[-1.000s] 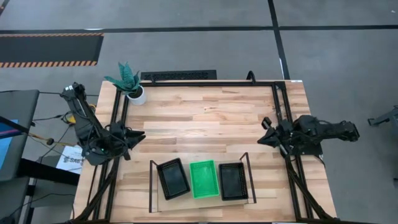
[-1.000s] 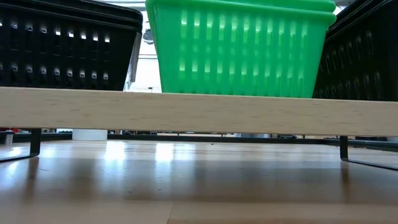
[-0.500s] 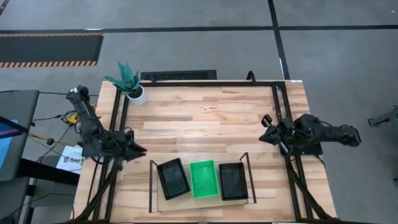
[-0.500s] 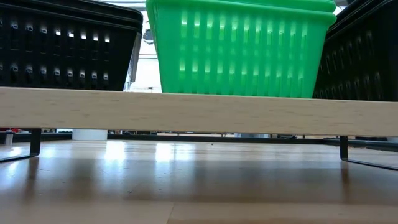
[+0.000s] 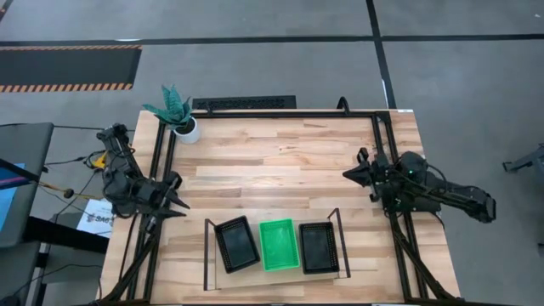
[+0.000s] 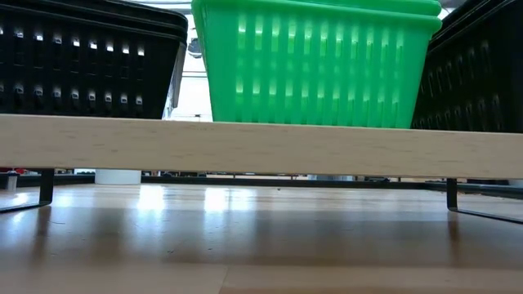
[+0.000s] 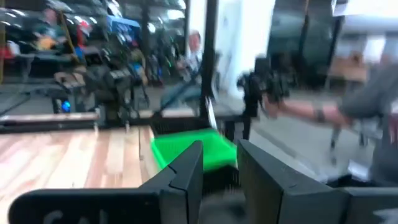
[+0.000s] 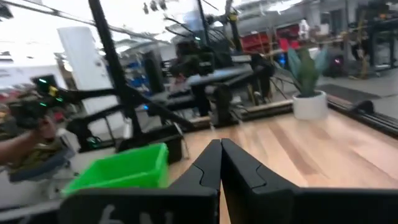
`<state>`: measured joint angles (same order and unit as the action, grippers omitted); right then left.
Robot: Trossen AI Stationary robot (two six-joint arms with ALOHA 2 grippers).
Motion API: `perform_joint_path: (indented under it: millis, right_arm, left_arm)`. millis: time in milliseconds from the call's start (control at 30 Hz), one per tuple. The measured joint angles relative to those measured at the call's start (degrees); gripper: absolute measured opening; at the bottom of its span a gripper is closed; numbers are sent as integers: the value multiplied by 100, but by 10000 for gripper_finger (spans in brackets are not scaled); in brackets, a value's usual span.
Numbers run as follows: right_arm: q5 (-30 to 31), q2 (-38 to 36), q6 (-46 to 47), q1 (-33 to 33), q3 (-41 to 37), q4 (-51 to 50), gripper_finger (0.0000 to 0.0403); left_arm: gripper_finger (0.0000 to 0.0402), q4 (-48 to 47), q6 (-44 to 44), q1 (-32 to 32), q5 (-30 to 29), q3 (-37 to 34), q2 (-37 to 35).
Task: Stack baskets on shelf by color
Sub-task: Return to Home Position
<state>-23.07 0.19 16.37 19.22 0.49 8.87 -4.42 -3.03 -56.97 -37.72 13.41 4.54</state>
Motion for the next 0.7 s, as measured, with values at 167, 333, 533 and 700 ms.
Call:
perform_joint_path:
  millis: [167,333,533,700]
  right_arm:
    - [-116,22,-382,54,-2,-403,33]
    - [-221,0,-477,-140,-3,-403,33]
    - [-234,9,-571,-464,-6,-408,33]
    - [-150,11,-1016,-532,-9,-396,33]
  left_arm:
    - [86,-430,-9,0,1853,-197,-274]
    - [86,-232,-374,13,2872,-592,-448]
    - [86,641,-385,29,3380,-1288,-417]
    - [86,591,-303,119,3652,-1272,-445]
